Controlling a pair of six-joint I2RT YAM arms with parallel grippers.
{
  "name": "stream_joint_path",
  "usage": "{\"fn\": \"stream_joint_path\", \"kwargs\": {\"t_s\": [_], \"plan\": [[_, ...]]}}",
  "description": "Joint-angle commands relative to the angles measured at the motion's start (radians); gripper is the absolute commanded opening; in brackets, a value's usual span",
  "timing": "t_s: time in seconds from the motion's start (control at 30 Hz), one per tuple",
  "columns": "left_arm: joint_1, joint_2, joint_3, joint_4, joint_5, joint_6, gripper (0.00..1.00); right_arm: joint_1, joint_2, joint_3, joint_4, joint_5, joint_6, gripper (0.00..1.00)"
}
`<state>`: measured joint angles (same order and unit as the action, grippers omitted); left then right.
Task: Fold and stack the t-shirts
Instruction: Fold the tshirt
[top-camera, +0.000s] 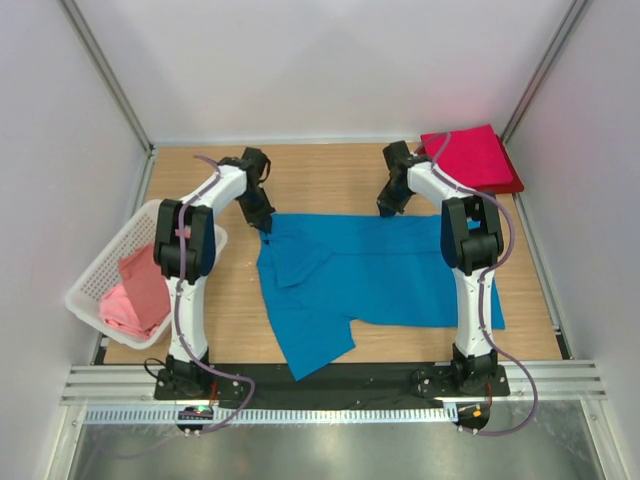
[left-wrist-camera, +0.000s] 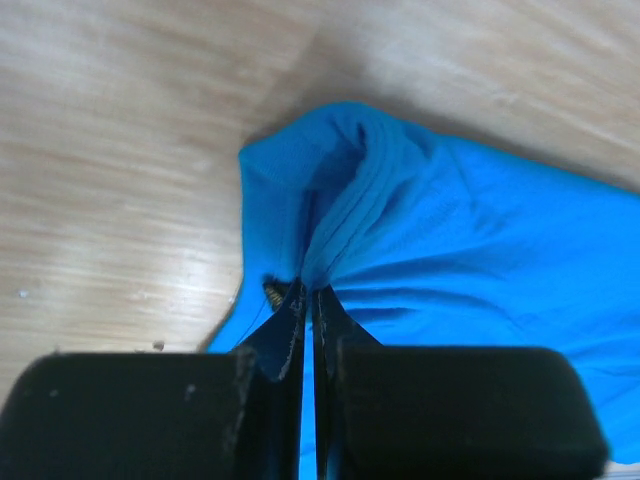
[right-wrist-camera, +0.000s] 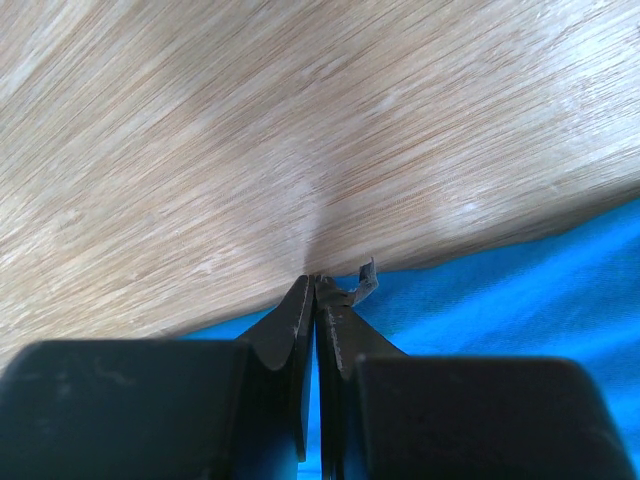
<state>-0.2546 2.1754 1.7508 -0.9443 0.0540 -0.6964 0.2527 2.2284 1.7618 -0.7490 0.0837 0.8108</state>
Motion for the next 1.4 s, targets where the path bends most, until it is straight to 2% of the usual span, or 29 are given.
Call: {"fn": "stream_joint_path", "kwargs": {"t_s": [0.0,0.13,0.27,0.4,0.53,0.63,0.8,0.93,1.17,1.37], "plan": [[0.003,-0.055,-0.045,-0.044,0.001,-0.051,0.00,-0.013,0.048,-0.009,0.027,0.054,0.002,0.10],[0.003,-0.058,-0.079,-0.033,-0.020,-0.067,0.00,-0.013,0.047,-0.009,0.027,0.057,0.005,0.10],[0.003,-0.017,-0.028,-0.069,-0.028,-0.069,0.00,-0.015,0.048,-0.009,0.027,0.057,0.005,0.10],[0.005,0.023,0.083,-0.143,-0.040,-0.063,0.29,-0.013,0.033,0.001,0.027,0.041,-0.027,0.14],[0.003,0.003,0.194,-0.194,-0.019,-0.068,0.37,-0.013,-0.018,0.034,-0.032,0.031,-0.059,0.27],[0.003,-0.008,0.277,-0.188,-0.006,-0.069,0.41,-0.027,-0.087,0.018,-0.050,0.030,-0.061,0.33],[0.003,0.023,0.329,-0.076,0.118,-0.057,0.43,-0.073,-0.185,-0.018,-0.101,0.036,-0.071,0.37],[-0.005,0.070,0.322,-0.008,0.210,-0.045,0.41,-0.150,-0.246,-0.111,-0.124,0.056,-0.085,0.37],[-0.005,0.115,0.223,0.091,0.187,-0.054,0.38,-0.335,-0.326,-0.284,-0.072,0.094,-0.130,0.32],[0.000,0.216,0.314,0.015,0.037,-0.035,0.37,-0.481,-0.288,-0.435,0.037,0.148,-0.137,0.27]]}}
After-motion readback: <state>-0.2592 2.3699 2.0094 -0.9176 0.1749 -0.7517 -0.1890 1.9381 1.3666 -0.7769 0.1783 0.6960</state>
